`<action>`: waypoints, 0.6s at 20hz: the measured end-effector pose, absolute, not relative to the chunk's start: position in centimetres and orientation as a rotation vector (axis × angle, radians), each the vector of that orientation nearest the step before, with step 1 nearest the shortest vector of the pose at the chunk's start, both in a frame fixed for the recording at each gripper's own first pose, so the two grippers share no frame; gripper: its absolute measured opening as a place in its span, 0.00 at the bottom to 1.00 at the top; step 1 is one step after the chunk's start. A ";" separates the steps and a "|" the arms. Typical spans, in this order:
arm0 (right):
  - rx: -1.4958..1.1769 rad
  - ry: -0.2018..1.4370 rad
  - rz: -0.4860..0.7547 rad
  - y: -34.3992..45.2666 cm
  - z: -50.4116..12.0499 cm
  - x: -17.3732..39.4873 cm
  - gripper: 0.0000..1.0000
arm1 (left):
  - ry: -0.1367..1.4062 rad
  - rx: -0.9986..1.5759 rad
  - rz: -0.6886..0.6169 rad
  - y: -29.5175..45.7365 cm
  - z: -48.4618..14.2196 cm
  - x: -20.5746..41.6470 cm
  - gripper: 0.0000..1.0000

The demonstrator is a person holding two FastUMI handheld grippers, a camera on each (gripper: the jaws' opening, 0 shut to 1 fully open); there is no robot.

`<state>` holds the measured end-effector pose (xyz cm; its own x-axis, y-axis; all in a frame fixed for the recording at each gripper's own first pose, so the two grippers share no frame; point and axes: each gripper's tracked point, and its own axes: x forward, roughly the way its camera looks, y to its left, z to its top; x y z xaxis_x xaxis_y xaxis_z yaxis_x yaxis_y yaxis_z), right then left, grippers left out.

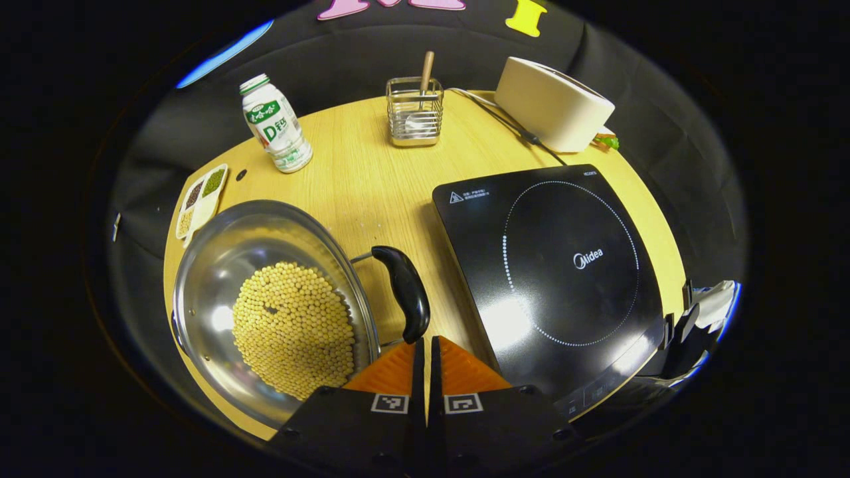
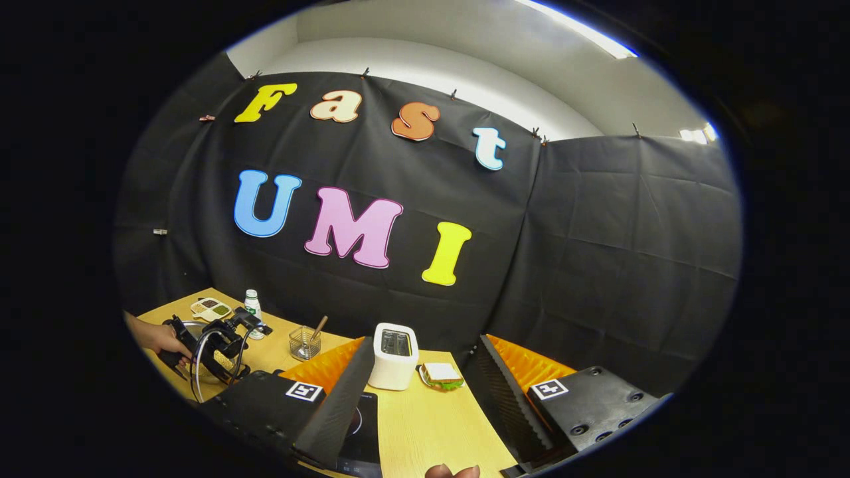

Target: First push the handle of the pot to place it horizontally, then grasp the pot with both hands and set it on the induction cooktop.

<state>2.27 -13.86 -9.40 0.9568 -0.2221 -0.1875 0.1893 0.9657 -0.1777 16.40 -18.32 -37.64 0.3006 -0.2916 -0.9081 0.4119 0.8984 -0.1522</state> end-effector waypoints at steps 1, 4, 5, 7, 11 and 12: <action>-0.159 0.208 -0.206 -13.6 -9.4 2.3 0.97 | 1.153 0.095 -0.484 -18.6 -37.0 16.2 0.05; -0.152 0.210 -0.187 -12.4 -9.3 2.2 0.97 | 1.073 0.085 -0.496 -18.1 -34.9 15.5 0.05; -0.147 0.208 -0.178 -11.7 -9.2 2.2 0.98 | 1.037 0.085 -0.495 -17.7 -34.0 15.3 0.06; -0.148 0.202 -0.156 -10.4 -9.0 2.1 0.98 | 0.966 0.063 -0.505 -17.0 -32.1 14.8 0.05; -0.140 0.206 -0.098 -6.9 -9.0 1.5 0.98 | 0.839 -0.035 -0.529 -15.0 -27.9 13.3 0.20; -0.134 0.211 -0.082 -5.9 -9.1 1.4 0.98 | 0.800 -0.044 -0.523 -14.0 -26.9 13.0 0.35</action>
<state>1.36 -5.92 -9.07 0.9746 -0.0947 -0.2029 0.0666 0.9878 -0.1411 13.03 -14.03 -26.91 0.5768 -0.4629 -0.6731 0.4304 0.8725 -0.2311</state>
